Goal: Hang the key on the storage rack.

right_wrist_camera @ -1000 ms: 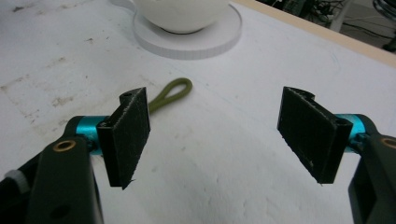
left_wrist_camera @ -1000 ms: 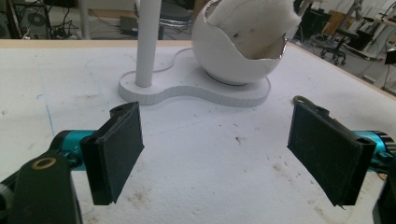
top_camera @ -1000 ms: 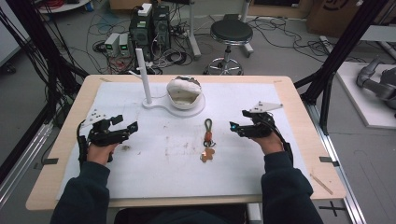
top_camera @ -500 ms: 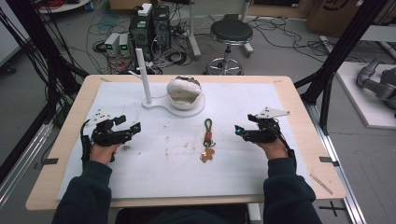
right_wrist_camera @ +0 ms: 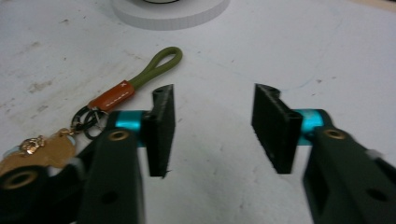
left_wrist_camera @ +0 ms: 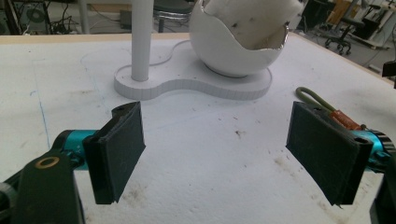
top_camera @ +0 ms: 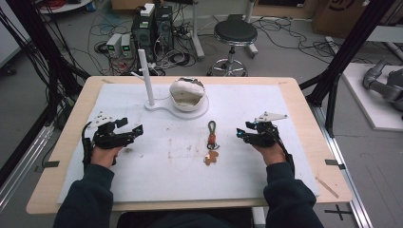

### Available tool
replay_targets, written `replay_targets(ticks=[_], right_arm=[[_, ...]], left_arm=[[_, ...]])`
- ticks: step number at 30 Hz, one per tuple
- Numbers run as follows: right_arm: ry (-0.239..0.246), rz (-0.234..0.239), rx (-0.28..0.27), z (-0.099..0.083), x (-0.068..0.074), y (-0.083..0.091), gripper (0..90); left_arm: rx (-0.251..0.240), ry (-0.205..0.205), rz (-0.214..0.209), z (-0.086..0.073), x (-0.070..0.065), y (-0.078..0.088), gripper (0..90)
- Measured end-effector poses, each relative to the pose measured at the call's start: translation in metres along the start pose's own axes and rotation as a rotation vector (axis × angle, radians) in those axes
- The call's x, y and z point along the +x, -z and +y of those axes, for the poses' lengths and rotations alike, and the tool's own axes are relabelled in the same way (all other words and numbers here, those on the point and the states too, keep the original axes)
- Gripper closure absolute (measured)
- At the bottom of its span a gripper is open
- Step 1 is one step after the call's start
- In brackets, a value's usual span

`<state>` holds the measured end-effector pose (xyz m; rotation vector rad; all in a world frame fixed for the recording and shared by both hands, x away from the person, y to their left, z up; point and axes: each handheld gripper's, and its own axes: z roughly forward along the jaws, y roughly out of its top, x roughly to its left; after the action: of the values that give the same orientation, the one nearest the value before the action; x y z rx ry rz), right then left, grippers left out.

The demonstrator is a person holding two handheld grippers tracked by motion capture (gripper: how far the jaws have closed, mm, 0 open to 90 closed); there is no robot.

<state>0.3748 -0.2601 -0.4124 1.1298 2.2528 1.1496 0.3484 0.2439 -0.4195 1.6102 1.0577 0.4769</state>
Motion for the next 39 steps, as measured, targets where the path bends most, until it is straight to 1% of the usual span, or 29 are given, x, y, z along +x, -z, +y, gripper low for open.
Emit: replay_targets(ticks=[1,2,3,4,5,7,8,9,11,12,13,14,15,16,17,18,19,21,23,24,25,26,28,29,32,34,35,36,39], right_arm=[[-0.012,0.014,-0.001,-0.001,0.001,-0.002,55.5],[-0.012,0.014,-0.001,-0.001,0.001,-0.002,55.5],[-0.036,0.029,0.008,0.0,0.004,-0.006,61.4],[-0.036,0.029,0.008,0.0,0.004,-0.006,61.4],[-0.044,0.042,0.013,0.0,0.007,-0.011,61.7],[-0.05,0.048,0.013,0.001,0.008,-0.013,60.8],[-0.058,0.059,0.015,0.001,0.01,-0.016,57.9],[-0.067,0.058,0.026,0.002,0.015,-0.024,54.0],[-0.071,0.068,0.04,0.003,0.022,-0.033,52.0],[-0.064,0.075,0.047,0.004,0.025,-0.037,51.4],[-0.064,0.075,0.047,0.004,0.025,-0.037,51.4],[-0.049,0.094,0.064,0.006,0.033,-0.047,50.8],[-0.049,0.094,0.064,0.006,0.033,-0.047,50.8],[-0.04,0.111,0.081,0.009,0.041,-0.055,50.0],[-0.034,0.121,0.083,0.01,0.045,-0.06,49.9],[-0.034,0.121,0.083,0.01,0.045,-0.06,49.9],[-0.018,0.133,0.111,0.012,0.053,-0.069,48.9],[-0.009,0.141,0.152,0.011,0.062,-0.079,45.7],[0.076,0.084,0.159,0.012,0.071,-0.08,45.2],[0.089,0.068,0.163,0.012,0.074,-0.08,45.4],[0.089,0.068,0.163,0.012,0.074,-0.08,45.4],[0.099,0.064,0.167,0.012,0.074,-0.08,47.7],[0.093,0.063,0.176,0.013,0.072,-0.078,56.8],[0.098,0.063,0.181,0.014,0.071,-0.077,59.3],[0.123,0.077,0.196,0.016,0.07,-0.075,72.3],[0.133,0.081,0.199,0.016,0.071,-0.075,73.6],[0.14,0.093,0.205,0.017,0.071,-0.075,75.3],[0.135,0.103,0.208,0.017,0.071,-0.075,75.7],[0.089,0.143,0.207,0.017,0.067,-0.074,76.4]], left_arm=[[0.0,0.0,0.0,0.0,0.0,0.0,18.9],[0.0,-0.003,-0.001,0.0,-0.001,0.001,18.9],[-0.006,-0.006,0.004,-0.001,-0.002,0.002,19.4],[-0.006,-0.006,0.004,-0.001,-0.002,0.002,20.2],[0.001,0.002,0.006,-0.002,-0.001,0.002,20.2],[0.001,0.003,0.008,-0.002,-0.001,0.002,20.2],[0.0,0.002,0.009,-0.002,-0.001,0.001,20.2],[0.001,-0.001,0.008,-0.002,0.0,0.0,20.6],[0.007,0.007,0.007,-0.003,0.0,-0.001,20.6],[0.008,0.006,0.006,-0.003,0.0,-0.001,20.6],[0.008,0.006,0.006,-0.003,0.0,-0.001,20.6],[0.009,0.006,0.005,-0.003,0.001,-0.002,20.6],[0.009,0.006,0.005,-0.003,0.001,-0.002,20.6],[0.005,0.009,0.008,-0.003,0.001,-0.001,20.6],[0.005,0.009,0.009,-0.003,0.001,-0.001,20.6],[0.005,0.009,0.009,-0.003,0.001,-0.001,20.6],[0.007,0.008,0.01,-0.003,0.001,-0.001,20.6],[0.008,0.008,0.009,-0.003,0.001,0.0,20.6],[0.009,0.008,0.007,-0.003,0.001,0.0,20.6],[0.008,0.011,0.008,-0.003,0.001,-0.001,20.6],[0.008,0.011,0.008,-0.003,0.001,-0.001,20.6],[0.007,0.01,0.007,-0.003,0.002,-0.001,20.6],[0.01,0.01,0.005,-0.003,0.002,0.0,20.6],[0.005,0.015,0.007,-0.003,0.002,0.0,20.7],[0.007,0.018,0.007,-0.003,0.003,0.0,20.9],[0.009,0.018,0.006,-0.004,0.004,0.0,20.9],[0.008,0.019,0.005,-0.004,0.003,0.0,21.1],[0.011,0.018,0.003,-0.004,0.003,-0.001,21.1],[0.011,0.017,0.004,-0.004,0.003,-0.001,21.3]])
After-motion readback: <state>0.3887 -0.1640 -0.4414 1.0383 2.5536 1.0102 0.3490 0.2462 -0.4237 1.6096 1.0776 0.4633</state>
